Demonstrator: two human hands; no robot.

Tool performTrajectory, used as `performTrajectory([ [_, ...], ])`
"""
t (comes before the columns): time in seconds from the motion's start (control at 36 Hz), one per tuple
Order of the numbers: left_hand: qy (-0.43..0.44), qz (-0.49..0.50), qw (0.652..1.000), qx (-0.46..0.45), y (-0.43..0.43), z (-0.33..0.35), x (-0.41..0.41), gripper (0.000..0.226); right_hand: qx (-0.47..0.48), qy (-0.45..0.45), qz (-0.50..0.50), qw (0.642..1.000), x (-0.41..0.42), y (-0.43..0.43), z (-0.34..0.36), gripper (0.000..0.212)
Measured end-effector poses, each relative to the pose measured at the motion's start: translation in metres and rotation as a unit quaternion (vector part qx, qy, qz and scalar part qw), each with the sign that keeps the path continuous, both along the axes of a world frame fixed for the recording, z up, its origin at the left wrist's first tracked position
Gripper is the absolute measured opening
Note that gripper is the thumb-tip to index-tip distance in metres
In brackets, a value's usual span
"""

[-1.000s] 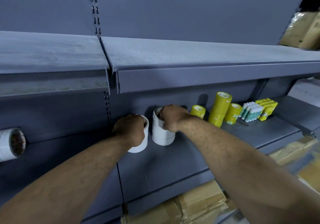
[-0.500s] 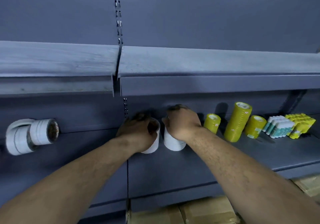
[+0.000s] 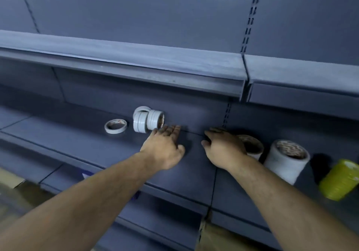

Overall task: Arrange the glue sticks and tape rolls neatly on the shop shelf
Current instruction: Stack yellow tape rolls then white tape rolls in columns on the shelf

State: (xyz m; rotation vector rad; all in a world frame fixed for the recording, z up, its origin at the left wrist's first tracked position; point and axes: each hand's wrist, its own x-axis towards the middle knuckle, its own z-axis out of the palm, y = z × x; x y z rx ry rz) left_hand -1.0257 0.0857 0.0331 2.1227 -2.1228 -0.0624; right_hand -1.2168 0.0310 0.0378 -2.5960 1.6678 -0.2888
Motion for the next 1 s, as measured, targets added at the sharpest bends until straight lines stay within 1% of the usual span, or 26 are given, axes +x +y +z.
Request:
performTrajectory([
  [0.17,0.011,0.047,0.999,-0.001,0.027,-0.006,0.075,0.072,-0.003,0.009,0.038,0.999,0.063,0.012,-0.002,0.045],
  [0.33,0.005,0.069,0.998,0.000,0.056,-0.015,0.164,0.070,-0.017,0.033,0.043,0.998,0.151,0.031,-0.009,0.039],
  [0.44,-0.005,0.080,0.997,0.007,0.072,-0.027,0.226,0.069,-0.015,0.045,0.060,0.997,0.215,0.044,-0.019,0.033],
  [0.58,0.011,0.080,0.996,0.035,0.080,-0.032,0.284,0.069,-0.006,0.069,0.068,0.995,0.277,0.050,-0.028,0.021],
  [0.72,0.027,0.070,0.996,0.046,0.068,-0.036,0.316,0.069,0.000,0.081,0.059,0.995,0.307,0.039,-0.031,0.016],
  [0.89,0.025,0.062,0.996,0.063,0.038,-0.043,0.327,0.069,0.017,0.067,0.038,0.997,0.323,0.008,-0.037,0.034],
  [1.0,0.011,0.054,0.996,0.066,0.016,-0.044,0.333,0.070,-0.004,0.047,0.022,0.999,0.332,-0.020,-0.035,0.034],
])
